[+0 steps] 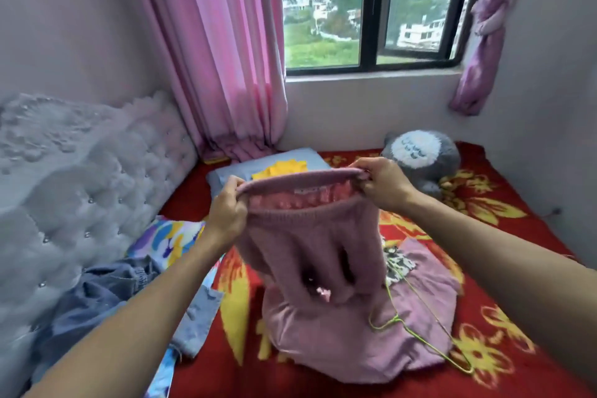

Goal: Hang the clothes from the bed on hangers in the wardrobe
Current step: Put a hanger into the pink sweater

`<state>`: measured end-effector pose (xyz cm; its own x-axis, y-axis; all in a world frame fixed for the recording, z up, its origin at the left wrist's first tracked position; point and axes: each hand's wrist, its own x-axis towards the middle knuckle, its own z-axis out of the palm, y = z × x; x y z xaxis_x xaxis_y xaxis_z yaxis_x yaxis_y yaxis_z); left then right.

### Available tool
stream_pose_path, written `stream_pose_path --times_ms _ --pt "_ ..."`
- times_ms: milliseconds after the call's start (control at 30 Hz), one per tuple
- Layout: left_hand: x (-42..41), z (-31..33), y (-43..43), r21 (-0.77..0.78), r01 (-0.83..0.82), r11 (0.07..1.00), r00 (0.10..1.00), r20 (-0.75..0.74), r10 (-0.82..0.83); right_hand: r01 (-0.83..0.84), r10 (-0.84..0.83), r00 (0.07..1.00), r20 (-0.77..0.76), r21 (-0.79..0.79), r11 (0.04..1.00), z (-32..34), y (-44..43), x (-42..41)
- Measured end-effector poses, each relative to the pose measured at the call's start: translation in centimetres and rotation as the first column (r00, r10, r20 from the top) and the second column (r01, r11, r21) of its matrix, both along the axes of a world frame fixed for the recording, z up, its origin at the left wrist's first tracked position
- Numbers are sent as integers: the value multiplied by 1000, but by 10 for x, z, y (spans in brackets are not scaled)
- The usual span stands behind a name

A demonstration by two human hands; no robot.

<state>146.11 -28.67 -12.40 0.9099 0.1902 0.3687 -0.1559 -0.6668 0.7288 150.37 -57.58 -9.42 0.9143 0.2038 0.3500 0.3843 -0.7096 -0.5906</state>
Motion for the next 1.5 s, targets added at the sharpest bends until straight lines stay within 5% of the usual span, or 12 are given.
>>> stream_pose_path --times_ms 100,233,400,533,667,933,1100,1233,1400,1500 --pt "-11 53 -9 -3 -17 1000 983 185 17 47 -45 997 66 -28 998 48 -7 -9" --pt "-23 105 -7 292 -55 955 926 373 -60 76 -83 993 87 84 994 92 -15 -18" --pt "-9 124 10 513 -50 857 891 410 -194 54 -70 996 49 263 963 103 -9 -16" --pt "14 86 34 480 46 876 961 217 -170 71 -21 979 -202 245 967 71 6 0" --pt "33 17 55 467 139 873 990 -67 -122 76 27 839 -544 166 983 6 16 12" --pt "48 -161 55 243 350 905 823 -542 -172 190 -112 633 -766 14 982 -164 20 -6" --pt "50 -227 25 143 456 878 693 -677 -250 237 -203 521 -829 -88 968 -263 9 -25" --pt "61 -266 5 171 504 847 629 -745 -224 284 -158 458 -875 -24 959 -326 -5 -37" --pt "85 -292 -15 215 466 858 626 -766 -148 453 -101 219 -971 10 891 -386 -57 -22" --pt "92 -302 -28 255 412 875 655 -750 -90 432 -307 280 -910 -166 886 -436 -98 1"
